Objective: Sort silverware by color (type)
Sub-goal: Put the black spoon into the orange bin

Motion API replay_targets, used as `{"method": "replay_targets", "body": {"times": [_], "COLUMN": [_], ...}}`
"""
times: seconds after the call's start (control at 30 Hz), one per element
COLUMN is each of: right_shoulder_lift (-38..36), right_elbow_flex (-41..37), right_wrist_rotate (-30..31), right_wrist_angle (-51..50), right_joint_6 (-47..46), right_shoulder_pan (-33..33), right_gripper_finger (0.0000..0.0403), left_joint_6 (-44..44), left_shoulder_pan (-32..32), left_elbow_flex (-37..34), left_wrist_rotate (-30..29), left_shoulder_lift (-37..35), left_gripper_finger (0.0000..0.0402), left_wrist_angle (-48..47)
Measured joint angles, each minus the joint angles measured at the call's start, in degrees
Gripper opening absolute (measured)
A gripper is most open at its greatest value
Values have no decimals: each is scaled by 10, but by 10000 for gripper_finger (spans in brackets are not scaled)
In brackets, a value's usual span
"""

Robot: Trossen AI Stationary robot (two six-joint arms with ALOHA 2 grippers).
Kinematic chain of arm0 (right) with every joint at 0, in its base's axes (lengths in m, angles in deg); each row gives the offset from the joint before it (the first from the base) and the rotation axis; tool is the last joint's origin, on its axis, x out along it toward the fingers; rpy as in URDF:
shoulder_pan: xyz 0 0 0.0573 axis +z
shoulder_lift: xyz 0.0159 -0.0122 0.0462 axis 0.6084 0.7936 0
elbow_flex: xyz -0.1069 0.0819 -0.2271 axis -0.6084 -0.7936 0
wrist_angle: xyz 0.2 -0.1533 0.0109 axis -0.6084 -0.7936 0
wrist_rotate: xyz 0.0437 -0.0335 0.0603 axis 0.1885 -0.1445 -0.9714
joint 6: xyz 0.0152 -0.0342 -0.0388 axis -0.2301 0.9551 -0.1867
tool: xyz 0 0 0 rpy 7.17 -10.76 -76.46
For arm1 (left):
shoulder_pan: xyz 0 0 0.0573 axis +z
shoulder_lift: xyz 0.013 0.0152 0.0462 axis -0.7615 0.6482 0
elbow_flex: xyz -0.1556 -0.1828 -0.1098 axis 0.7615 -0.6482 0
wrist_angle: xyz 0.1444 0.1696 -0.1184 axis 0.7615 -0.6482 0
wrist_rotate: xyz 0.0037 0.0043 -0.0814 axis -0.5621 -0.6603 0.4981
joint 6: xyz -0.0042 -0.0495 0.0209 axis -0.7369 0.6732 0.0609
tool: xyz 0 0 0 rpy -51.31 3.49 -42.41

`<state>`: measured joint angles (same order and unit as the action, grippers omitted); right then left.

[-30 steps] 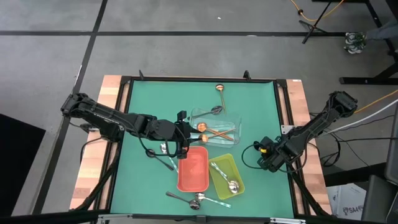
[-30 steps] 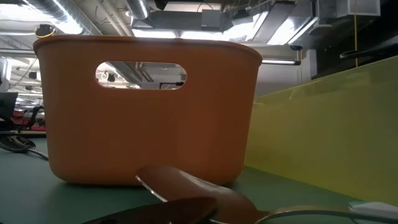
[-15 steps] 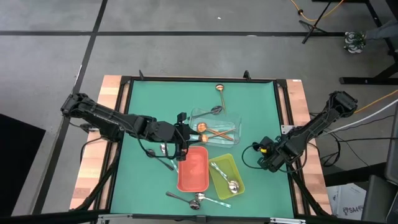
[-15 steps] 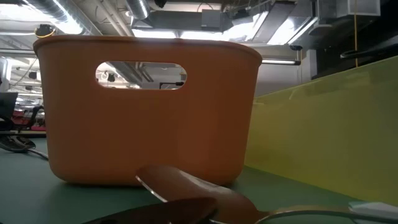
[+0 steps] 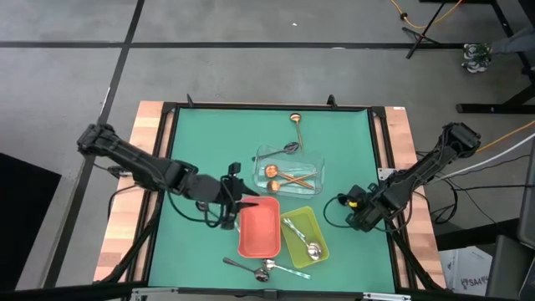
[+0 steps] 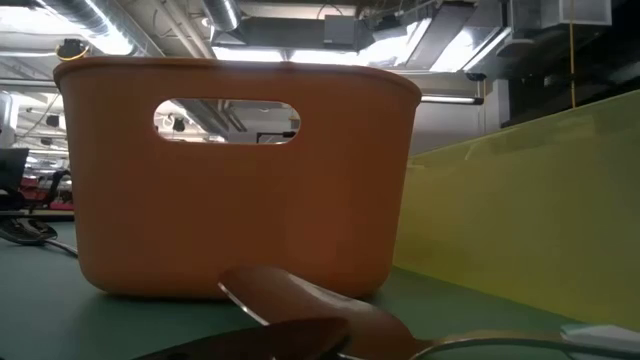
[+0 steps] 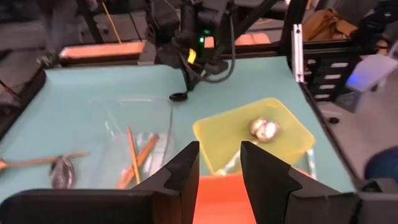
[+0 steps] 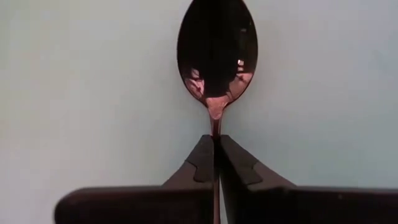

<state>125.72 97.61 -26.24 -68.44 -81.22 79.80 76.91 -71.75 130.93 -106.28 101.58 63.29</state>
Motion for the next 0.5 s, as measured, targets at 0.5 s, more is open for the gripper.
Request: {"method": "replay_targets", "body": {"times": [0.5], "right_shoulder_lift": [0], "right_elbow_flex": [206], "right_wrist_rotate": [20], "right_wrist_angle": [-57], "right_joint_6": [205], "right_shoulder_pan": [0], "right_gripper_finger": [0], "left_joint_6": [55], "left_shoulder_pan": [-64], "left_elbow_flex": [0], "left_wrist_rotate": [4], "left_shoulder_lift": [-10], "left_gripper_finger": [111], "left_wrist_angle": [-73]}}
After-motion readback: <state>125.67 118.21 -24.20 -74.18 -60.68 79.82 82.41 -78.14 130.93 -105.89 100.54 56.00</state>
